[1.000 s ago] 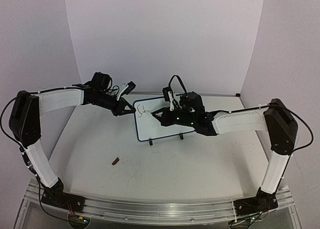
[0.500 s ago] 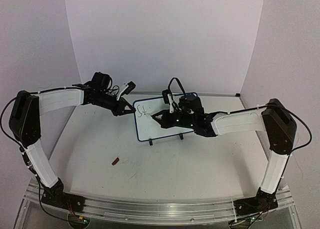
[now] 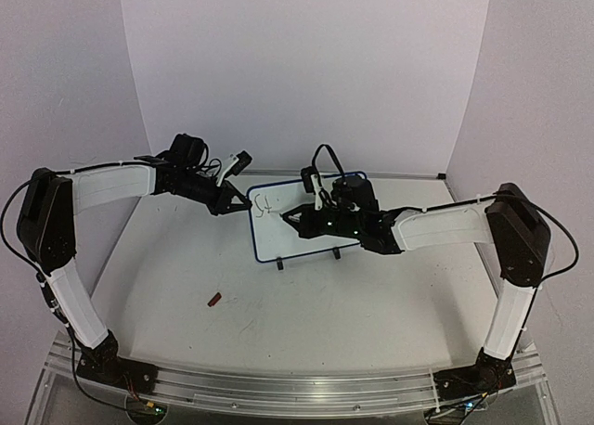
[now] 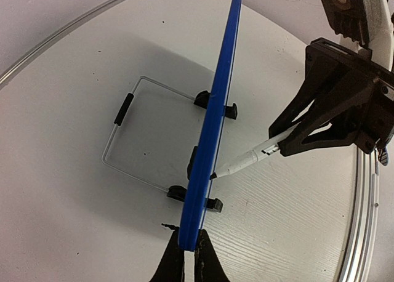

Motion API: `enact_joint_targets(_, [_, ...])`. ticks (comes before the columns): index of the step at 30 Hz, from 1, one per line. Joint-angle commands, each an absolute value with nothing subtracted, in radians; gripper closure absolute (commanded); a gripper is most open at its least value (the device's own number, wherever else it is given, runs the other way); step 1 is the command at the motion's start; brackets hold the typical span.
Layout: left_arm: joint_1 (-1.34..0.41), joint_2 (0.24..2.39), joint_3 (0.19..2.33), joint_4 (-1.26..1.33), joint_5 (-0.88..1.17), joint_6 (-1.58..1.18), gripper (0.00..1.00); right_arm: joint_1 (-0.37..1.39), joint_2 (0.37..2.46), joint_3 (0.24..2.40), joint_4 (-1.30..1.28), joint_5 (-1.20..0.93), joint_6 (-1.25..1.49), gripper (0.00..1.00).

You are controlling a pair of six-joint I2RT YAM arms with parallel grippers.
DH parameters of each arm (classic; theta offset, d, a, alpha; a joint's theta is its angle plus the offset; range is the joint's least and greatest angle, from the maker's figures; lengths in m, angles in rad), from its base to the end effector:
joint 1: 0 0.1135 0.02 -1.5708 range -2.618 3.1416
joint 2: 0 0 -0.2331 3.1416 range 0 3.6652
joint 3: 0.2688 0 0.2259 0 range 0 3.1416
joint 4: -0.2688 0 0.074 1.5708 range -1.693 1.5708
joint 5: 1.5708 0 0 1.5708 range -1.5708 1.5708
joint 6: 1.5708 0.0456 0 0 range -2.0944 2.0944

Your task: Write a sentence on the whiteboard

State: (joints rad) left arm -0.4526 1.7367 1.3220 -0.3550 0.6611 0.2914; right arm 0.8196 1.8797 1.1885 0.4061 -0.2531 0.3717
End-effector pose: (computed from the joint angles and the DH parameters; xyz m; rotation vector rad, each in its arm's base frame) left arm 0.3124 -0.1830 0.2340 1.1290 1.9888 -0.8512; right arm 0.2717 0.3077 0.2097 -0.6224 1.8849 1.0385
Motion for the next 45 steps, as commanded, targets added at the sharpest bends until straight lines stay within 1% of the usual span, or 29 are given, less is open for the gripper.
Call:
enact_joint_targets(1, [-0.468, 1.766, 1.344, -0.408, 0.632, 0.326, 1.00, 0.817, 1.902, 1.184, 0.414, -0.224, 0.377, 1.00])
enact_joint_targets(21, [-0.468, 1.768, 1.345, -0.410, 0.630, 0.328, 1.00, 0.817, 1.895, 1.186, 0.401, -0.207, 0.371, 1.00])
enact_joint_targets(30, [-0.468, 1.768, 1.345, -0.410, 0.629, 0.327, 1.00, 0.818, 1.848, 1.168, 0.397, -0.200, 0.362, 1.00])
enact_joint_targets(40, [-0.469, 1.767, 1.344, -0.407, 0.624, 0.325, 1.00, 0.818, 1.717, 1.110, 0.422, -0.241, 0.350, 1.00])
enact_joint_targets(45, [-0.469, 1.766, 1.344, -0.405, 0.624, 0.324, 1.00, 0.817, 1.715, 1.117, 0.421, -0.244, 0.348, 1.00])
